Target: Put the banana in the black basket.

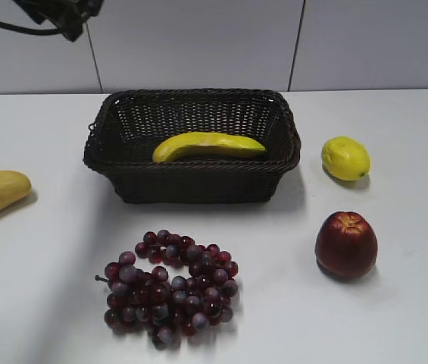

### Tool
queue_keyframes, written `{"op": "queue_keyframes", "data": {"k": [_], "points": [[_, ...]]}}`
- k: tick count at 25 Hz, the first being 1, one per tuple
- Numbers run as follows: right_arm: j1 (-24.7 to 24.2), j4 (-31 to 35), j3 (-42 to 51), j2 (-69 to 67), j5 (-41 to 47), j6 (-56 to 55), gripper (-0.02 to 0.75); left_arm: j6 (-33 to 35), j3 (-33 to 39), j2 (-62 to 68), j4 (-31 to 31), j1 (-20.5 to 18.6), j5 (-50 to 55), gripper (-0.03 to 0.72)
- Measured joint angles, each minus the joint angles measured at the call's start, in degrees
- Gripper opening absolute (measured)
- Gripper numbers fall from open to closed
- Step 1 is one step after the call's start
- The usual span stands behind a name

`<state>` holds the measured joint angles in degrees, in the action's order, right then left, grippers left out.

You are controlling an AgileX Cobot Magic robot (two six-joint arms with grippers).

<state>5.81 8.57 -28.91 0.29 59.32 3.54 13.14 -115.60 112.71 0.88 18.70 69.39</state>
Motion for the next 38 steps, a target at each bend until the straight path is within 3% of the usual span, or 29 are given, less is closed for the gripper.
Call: {"op": "queue_keyframes", "data": {"k": [3, 8, 16, 29, 38], "points": [[0.00, 0.00, 0.00, 0.00, 0.00, 0.00, 0.299, -4.54, 0.00, -1.65, -2.17, -3.62, 0.15, 0.574], [0.00, 0.00, 0.00, 0.00, 0.00, 0.00, 0.299, -6.29, 1.93, -4.17, -5.56, -11.08, 0.15, 0.555], [0.00, 0.00, 0.00, 0.00, 0.00, 0.00, 0.299, -6.61, 23.47, -19.77, -5.44, -19.36, 0.30, 0.551], [0.00, 0.00, 0.00, 0.00, 0.00, 0.00, 0.299, -6.66, 62.20, -56.01, -3.78, -20.87, -3.82, 0.540], [0.00, 0.00, 0.00, 0.00, 0.00, 0.00, 0.299, -6.66, 80.62, -76.53, -5.03, -20.87, -7.14, 0.535]]}}
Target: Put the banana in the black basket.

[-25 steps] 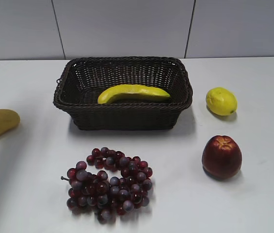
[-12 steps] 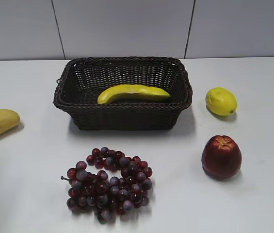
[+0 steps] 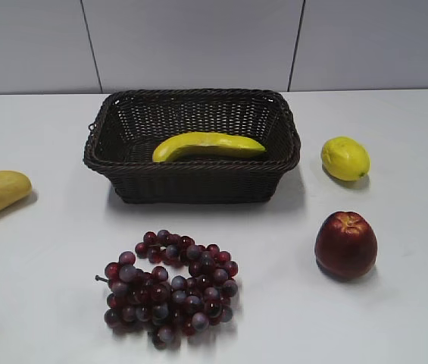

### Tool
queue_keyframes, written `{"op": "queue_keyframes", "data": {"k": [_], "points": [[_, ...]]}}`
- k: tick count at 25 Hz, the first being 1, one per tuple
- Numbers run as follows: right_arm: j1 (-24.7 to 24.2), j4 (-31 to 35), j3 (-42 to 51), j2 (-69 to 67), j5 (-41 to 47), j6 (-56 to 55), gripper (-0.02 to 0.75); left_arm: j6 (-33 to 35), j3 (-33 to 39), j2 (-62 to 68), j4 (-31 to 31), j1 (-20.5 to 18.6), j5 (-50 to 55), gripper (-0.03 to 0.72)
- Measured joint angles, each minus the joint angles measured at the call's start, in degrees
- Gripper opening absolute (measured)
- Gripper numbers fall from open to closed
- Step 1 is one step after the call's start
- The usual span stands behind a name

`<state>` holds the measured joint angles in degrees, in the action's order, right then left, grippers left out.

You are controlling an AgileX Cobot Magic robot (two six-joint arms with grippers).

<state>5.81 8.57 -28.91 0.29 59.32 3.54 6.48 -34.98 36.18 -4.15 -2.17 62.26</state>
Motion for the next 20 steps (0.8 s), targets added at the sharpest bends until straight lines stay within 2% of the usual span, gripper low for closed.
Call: {"op": "queue_keyframes", "data": {"k": [7, 20], "points": [[0.00, 0.00, 0.00, 0.00, 0.00, 0.00, 0.299, 0.23, 5.87, -12.87, -0.64, 0.00, -1.92, 0.526], [0.00, 0.00, 0.00, 0.00, 0.00, 0.00, 0.299, 0.36, 6.20, -33.04, -0.70, 0.00, -2.49, 0.502]]}}
